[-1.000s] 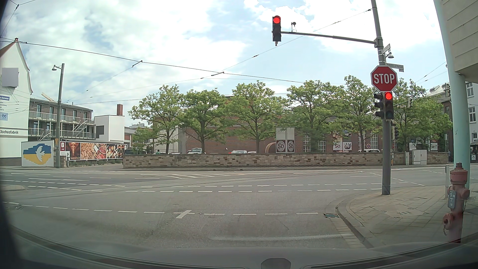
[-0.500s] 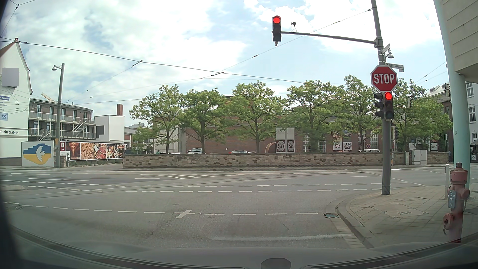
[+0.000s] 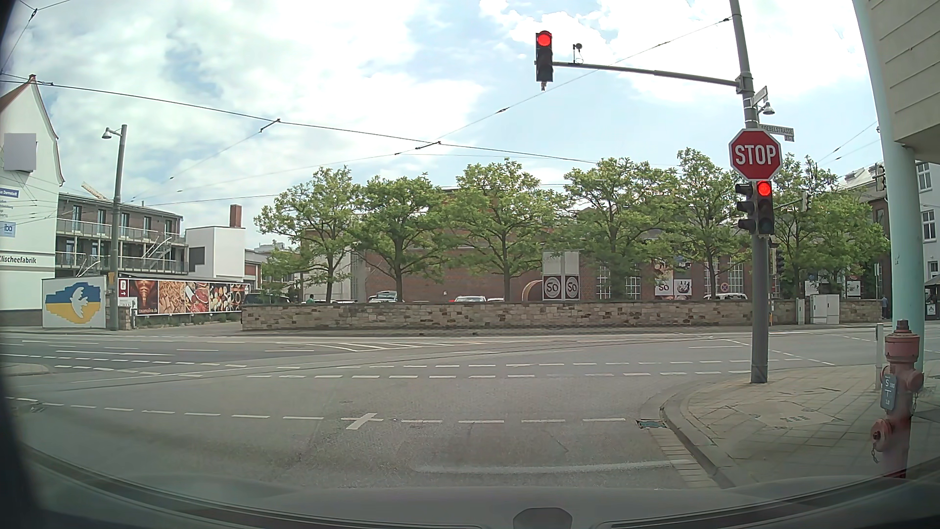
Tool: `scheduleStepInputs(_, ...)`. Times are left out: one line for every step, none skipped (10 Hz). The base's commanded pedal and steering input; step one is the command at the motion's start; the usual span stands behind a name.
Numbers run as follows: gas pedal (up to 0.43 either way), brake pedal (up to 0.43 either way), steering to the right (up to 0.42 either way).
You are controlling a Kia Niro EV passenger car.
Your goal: Follow the waypoints while adhering to traffic rules and regulations
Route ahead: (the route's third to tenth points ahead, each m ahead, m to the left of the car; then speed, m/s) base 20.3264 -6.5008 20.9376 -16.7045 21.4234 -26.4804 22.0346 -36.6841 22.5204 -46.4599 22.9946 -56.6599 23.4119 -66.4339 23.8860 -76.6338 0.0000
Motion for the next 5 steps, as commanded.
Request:
scheduleStepInputs(0.0,0.323,0.036)
scheduleStepInputs(0.0,0.323,0.036)
scheduleStepInputs(0.0,0.323,0.036)
scheduleStepInputs(0.0,0.323,0.036)
scheduleStepInputs(0.0,0.323,0.036)
